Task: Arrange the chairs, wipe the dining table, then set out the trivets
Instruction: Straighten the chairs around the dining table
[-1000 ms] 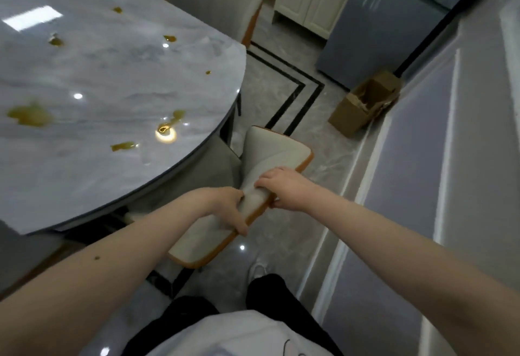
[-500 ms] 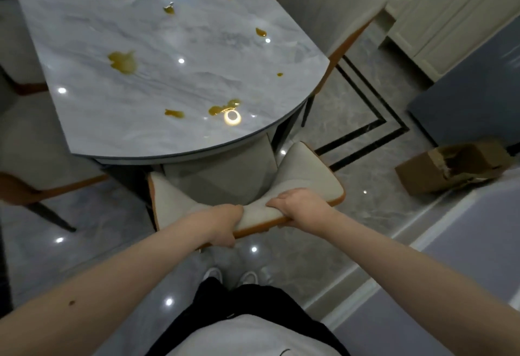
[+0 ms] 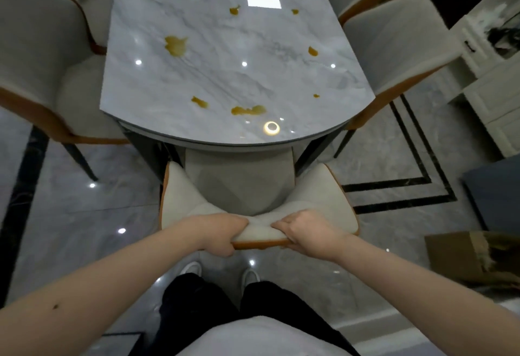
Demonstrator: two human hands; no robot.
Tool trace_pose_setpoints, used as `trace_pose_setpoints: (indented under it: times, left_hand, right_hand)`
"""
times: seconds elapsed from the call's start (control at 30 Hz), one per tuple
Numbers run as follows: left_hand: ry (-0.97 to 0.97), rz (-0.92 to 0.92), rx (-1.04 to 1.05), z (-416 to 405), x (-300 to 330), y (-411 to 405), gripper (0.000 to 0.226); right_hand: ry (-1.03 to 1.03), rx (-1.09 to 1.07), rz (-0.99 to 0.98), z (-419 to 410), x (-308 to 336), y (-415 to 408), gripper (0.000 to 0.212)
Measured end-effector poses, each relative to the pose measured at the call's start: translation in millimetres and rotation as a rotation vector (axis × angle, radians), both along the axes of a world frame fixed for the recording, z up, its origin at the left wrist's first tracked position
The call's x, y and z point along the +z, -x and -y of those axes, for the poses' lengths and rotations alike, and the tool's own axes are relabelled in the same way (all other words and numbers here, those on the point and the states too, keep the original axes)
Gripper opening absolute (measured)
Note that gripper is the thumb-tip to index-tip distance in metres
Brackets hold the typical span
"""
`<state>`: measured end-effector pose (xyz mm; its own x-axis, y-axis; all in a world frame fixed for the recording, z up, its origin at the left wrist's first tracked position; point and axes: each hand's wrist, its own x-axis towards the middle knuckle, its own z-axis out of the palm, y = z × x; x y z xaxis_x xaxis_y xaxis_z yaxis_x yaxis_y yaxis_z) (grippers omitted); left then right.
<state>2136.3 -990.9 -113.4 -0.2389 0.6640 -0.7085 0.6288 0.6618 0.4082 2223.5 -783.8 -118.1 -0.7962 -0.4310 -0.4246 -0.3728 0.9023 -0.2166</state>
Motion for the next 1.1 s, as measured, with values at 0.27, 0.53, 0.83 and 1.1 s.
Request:
trace_pose_setpoints:
  times: [0.27,0.53,0.83,1.1]
  left_hand:
    - [0.014,-0.061,0.113,-21.1,5.9,-18.7,0.077]
    - [0.085,-0.137,0.115,-2.8,14.5,-15.8,0.095]
    - [0.13,-0.124,0.132,-2.5,13.9,-14.9,0.082]
    - [0.104,-0.09,0.181,-8.3,10.5,-6.3,0.092]
  right_hand:
    - [0.033,0.097,-0.05,-27.3,0.3,-2.7,0.04]
    - [0.062,0.026,-0.154,-42.7,-3.3,-14.9,0.06]
    - [0.09,0.036,-0.195,-58.9,2.3,-19.6,0.057]
    - [0.057,0.0,-0.131,-65.7,7.4,-9.4,0.056]
